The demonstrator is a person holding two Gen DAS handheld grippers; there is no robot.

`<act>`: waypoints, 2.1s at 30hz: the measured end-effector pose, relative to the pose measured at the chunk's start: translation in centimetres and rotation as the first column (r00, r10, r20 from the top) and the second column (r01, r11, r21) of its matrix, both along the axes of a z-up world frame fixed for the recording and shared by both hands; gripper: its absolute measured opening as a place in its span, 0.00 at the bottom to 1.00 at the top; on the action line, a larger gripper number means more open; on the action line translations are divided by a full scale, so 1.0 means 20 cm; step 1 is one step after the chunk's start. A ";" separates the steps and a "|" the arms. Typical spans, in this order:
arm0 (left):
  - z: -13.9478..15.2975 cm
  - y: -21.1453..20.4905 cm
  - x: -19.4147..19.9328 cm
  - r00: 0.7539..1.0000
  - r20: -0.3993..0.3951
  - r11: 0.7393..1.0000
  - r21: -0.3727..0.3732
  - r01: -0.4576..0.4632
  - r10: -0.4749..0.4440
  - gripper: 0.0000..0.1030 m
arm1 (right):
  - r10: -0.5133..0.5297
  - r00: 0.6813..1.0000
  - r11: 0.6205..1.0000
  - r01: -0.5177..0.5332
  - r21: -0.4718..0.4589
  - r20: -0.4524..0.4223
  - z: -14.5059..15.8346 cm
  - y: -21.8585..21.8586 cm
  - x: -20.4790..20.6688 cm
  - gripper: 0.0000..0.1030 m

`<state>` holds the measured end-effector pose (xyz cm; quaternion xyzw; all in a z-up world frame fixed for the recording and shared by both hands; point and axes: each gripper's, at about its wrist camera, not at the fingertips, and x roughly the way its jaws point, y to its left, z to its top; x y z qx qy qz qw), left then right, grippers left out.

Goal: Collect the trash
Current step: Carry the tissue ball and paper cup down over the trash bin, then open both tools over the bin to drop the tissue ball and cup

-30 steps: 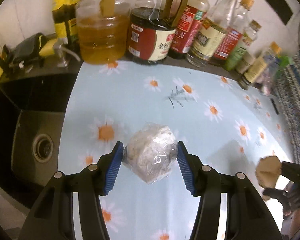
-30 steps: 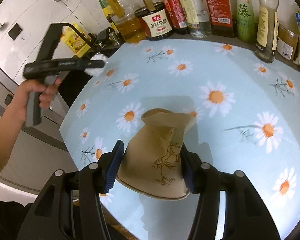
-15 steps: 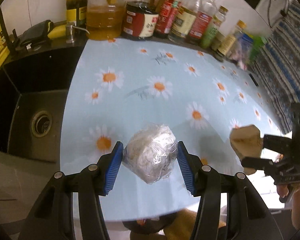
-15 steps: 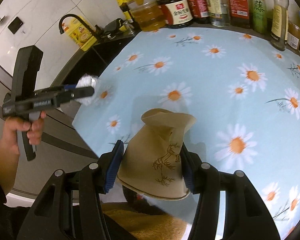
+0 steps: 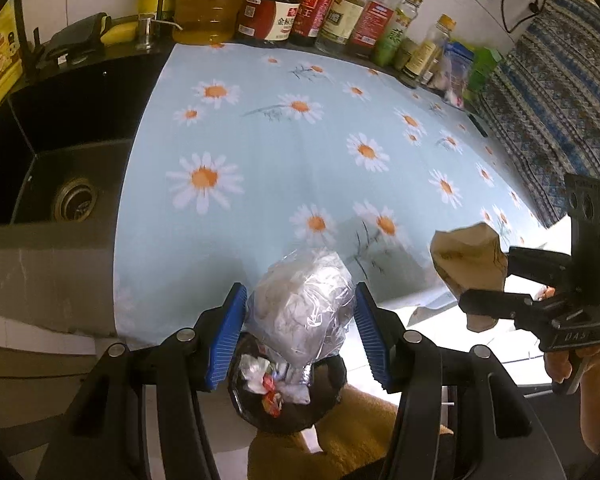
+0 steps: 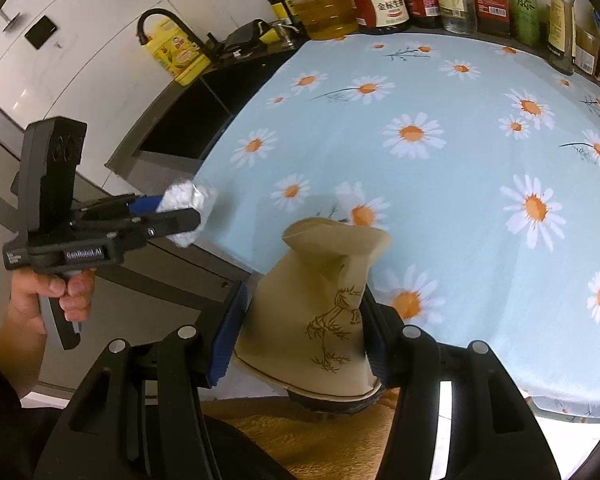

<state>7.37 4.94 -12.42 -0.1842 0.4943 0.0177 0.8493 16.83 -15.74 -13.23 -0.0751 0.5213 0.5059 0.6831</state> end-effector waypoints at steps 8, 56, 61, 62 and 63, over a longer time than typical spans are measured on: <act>-0.07 -0.12 -0.17 0.999 -0.029 0.999 -0.047 0.023 -0.025 0.51 | 0.013 0.999 1.000 -0.013 -0.009 -0.030 -0.05 -0.03 -0.14 0.53; -0.52 -0.25 -0.31 0.959 -0.282 0.990 -0.138 0.000 -0.039 0.66 | -0.116 0.962 0.993 0.104 -0.060 -0.248 -0.43 -0.12 -0.18 0.65; -0.44 -0.24 -0.31 0.968 -0.249 0.992 -0.125 0.011 -0.042 0.66 | -0.130 0.966 0.991 0.122 -0.049 -0.223 -0.35 -0.14 -0.19 0.65; -0.43 -0.25 -0.31 0.969 -0.243 0.992 -0.122 0.010 -0.040 0.66 | -0.133 0.967 0.991 0.126 -0.048 -0.215 -0.33 -0.15 -0.20 0.65; -0.40 -0.24 -0.31 0.972 -0.231 0.992 -0.123 0.005 -0.034 0.66 | -0.138 0.968 0.990 0.130 -0.049 -0.208 -0.32 -0.15 -0.20 0.65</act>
